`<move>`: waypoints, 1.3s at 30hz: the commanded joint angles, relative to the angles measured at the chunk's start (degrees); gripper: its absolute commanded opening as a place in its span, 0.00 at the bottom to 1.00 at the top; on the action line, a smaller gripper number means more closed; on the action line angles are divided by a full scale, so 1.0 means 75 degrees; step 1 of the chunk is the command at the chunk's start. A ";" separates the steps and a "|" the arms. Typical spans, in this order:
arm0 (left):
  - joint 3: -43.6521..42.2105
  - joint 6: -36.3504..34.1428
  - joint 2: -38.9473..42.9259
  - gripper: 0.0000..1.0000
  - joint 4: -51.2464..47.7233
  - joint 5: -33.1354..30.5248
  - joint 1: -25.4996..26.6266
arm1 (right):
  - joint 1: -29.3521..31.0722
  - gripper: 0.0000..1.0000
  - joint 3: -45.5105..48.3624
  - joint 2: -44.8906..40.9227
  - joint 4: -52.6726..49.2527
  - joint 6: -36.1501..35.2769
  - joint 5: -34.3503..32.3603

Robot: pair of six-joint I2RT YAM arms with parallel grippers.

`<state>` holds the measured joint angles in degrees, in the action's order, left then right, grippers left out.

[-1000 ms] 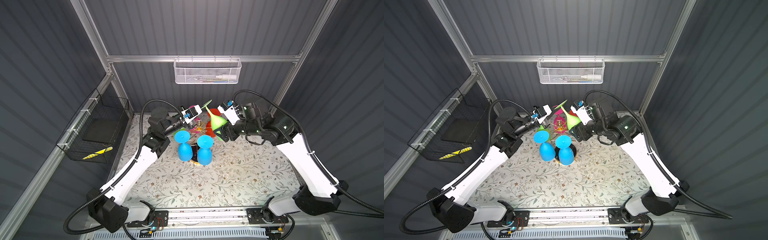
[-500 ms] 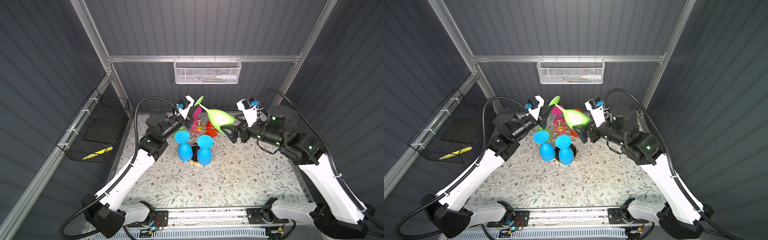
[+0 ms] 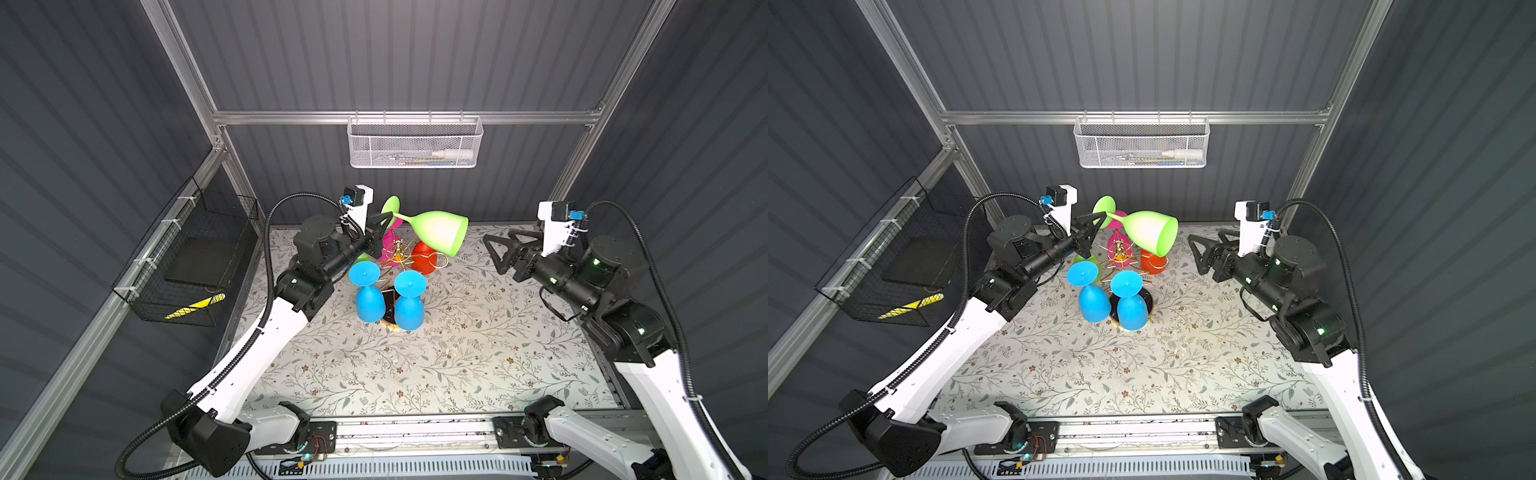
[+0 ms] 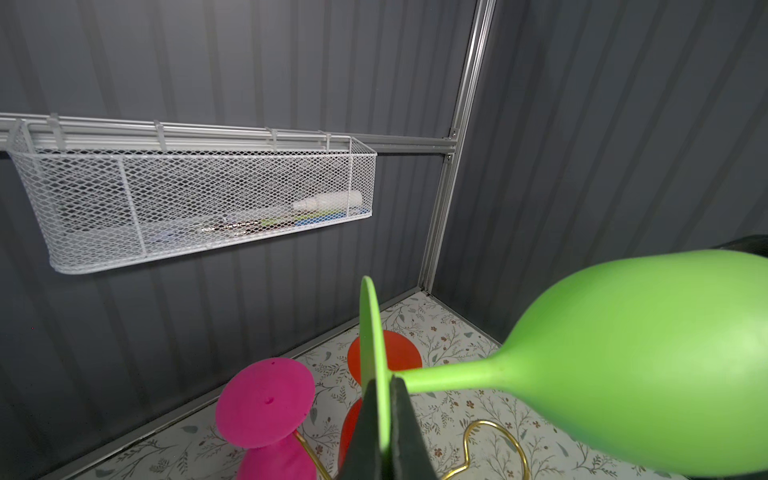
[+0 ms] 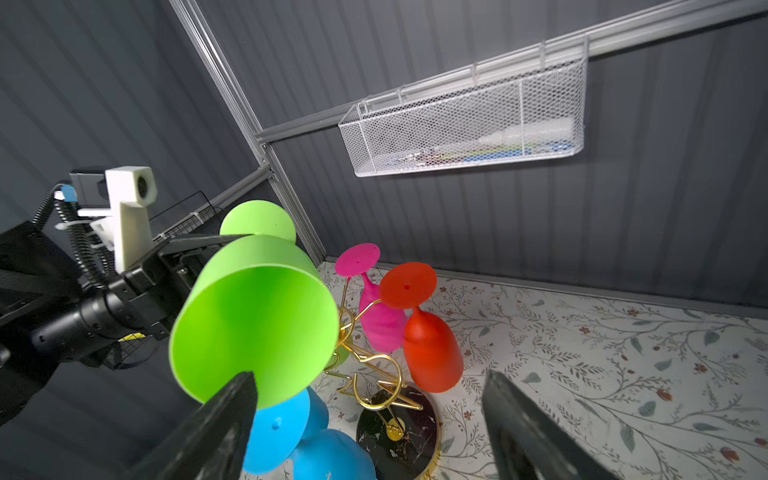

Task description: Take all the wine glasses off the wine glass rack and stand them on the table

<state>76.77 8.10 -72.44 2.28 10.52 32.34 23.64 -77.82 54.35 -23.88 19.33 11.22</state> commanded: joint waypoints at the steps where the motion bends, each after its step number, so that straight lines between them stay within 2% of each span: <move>1: 0.0119 0.0385 0.0178 0.00 -0.0076 0.0160 0.0024 | -0.0036 0.83 0.0008 0.0207 0.0470 0.0385 0.0577; 5: 0.0067 0.0406 0.0193 0.00 -0.0080 0.0161 0.0024 | -0.0038 0.79 -0.0099 0.0548 0.0706 0.0535 0.1374; 12: 0.0064 0.0511 0.0179 0.00 -0.0046 0.0285 0.0024 | -0.0032 0.70 -0.0127 0.1018 0.1298 0.0910 0.1809; 17: 0.0078 0.0526 0.0178 0.00 -0.0081 0.0371 0.0024 | -0.0026 0.56 -0.0229 0.1367 0.1547 0.1070 0.2050; 23: 0.0076 0.0526 0.0150 0.00 -0.0136 0.0356 0.0024 | -0.0011 0.30 -0.0288 0.1625 0.1660 0.1196 0.2289; 26: 0.0036 0.0526 0.0132 0.00 -0.0094 0.0312 0.0024 | -0.0019 0.23 -0.0276 0.1587 0.1650 0.1211 0.2301; 28: 0.0003 0.0526 0.0116 0.01 -0.0027 0.0293 0.0024 | -0.0011 0.15 -0.0276 0.1554 0.1650 0.1224 0.2312; 31: -0.0017 0.0526 0.0120 0.03 0.0033 0.0234 0.0024 | -0.0016 0.01 -0.0283 0.1512 0.1660 0.1257 0.2300; 35: -0.0064 0.0499 0.0143 0.14 0.0088 0.0169 0.0024 | -0.0029 0.00 -0.0288 0.1461 0.1697 0.1354 0.2255; 39: -0.0219 0.0491 0.0258 0.29 0.0257 -0.0010 0.0024 | -0.0052 0.00 -0.0374 0.1356 0.1595 0.1312 0.2026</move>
<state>75.99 11.62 -72.20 2.24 11.46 32.34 23.57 -78.56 65.93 -13.30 28.77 27.64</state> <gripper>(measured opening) 0.279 0.054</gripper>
